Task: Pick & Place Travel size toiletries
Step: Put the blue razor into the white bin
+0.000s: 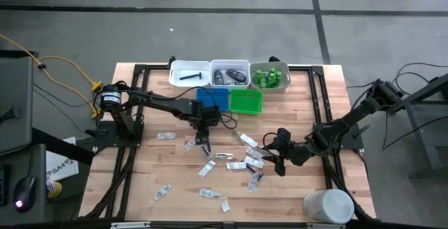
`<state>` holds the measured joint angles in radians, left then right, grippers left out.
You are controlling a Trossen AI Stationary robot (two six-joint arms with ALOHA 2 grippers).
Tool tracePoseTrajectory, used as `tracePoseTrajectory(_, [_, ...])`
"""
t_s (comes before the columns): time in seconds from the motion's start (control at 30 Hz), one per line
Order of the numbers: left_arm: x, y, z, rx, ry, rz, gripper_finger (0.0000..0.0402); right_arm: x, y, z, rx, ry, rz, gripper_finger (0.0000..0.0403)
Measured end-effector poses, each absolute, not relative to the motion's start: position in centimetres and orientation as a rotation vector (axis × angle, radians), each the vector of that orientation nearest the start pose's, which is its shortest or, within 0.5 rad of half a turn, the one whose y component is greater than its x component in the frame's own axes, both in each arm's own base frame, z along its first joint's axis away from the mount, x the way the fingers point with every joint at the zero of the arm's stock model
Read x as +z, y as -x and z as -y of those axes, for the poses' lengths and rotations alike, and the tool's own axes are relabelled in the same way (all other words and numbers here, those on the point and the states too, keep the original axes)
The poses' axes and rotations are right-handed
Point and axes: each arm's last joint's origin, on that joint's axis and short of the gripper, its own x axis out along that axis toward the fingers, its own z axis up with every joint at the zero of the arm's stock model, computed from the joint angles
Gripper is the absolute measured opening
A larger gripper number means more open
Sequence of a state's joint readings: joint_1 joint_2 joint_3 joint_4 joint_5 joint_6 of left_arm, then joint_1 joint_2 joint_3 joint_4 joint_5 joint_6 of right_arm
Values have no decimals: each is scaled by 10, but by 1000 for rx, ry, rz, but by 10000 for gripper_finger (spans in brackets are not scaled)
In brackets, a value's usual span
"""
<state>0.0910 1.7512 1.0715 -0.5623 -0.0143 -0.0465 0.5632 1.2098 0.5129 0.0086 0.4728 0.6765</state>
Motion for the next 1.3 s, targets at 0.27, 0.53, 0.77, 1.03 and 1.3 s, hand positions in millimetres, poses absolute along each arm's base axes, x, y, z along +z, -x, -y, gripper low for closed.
tracePoseTrajectory(0.27, [164, -328, -31, 156, 134, -1199, 225, 180, -198, -109, -115, -309, -593, 188])
tracePoseTrajectory(0.53, [163, -326, -30, 161, 142, -1213, 182, 180, -198, -109, -114, -309, -592, 188])
tracePoseTrajectory(0.77, [162, -324, -30, 161, 143, -1235, 122, 180, -198, -109, -114, -309, -591, 188])
tracePoseTrajectory(1.03, [162, -325, -30, 161, 143, -1232, 70, 180, -198, -109, -115, -313, -591, 188])
tracePoseTrajectory(1.3, [171, -320, -30, 128, 95, -1339, 122, 180, -198, -109, -114, -316, -594, 188])
